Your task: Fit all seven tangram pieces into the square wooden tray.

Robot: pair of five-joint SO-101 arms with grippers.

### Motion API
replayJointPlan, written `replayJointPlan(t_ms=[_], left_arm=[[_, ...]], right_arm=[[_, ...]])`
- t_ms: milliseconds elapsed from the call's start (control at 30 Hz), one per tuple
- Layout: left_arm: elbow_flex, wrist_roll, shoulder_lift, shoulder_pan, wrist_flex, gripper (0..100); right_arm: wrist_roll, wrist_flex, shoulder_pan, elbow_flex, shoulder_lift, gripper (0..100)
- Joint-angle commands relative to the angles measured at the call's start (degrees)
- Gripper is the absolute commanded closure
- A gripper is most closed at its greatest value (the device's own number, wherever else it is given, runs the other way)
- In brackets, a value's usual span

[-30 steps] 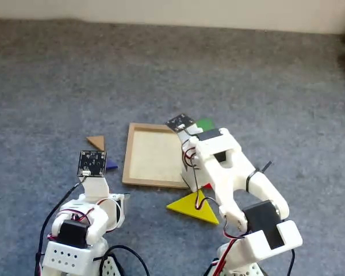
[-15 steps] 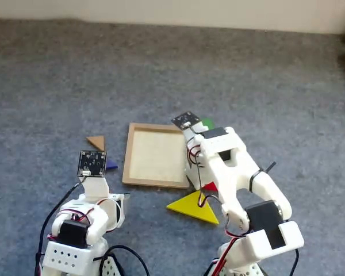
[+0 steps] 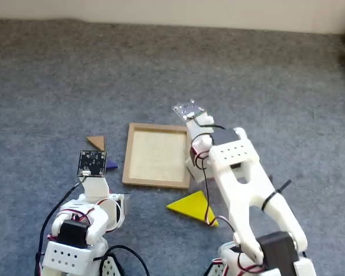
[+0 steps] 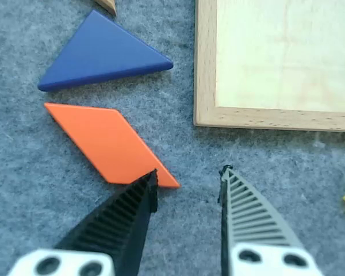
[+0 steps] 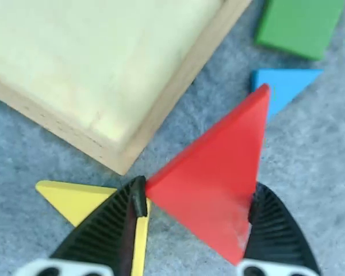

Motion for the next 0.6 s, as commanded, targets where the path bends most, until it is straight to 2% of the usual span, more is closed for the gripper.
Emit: replayJointPlan(t_ms=[0, 300, 567], left_arm=[[1.27, 0.44, -1.1, 1.19, 0.35, 82], [1.27, 0.44, -1.1, 1.1, 0.35, 82], [1.27, 0.44, -1.1, 1.1, 0.35, 82]], right_arm=[[-5.8, 0.31, -0.66, -0.75, -5.14, 83.9], [-17.93, 0.04, -9.54, -7.08, -4.97, 84.2], [-26.73, -0.22, -13.49, -19.56, 6.55, 84.2]])
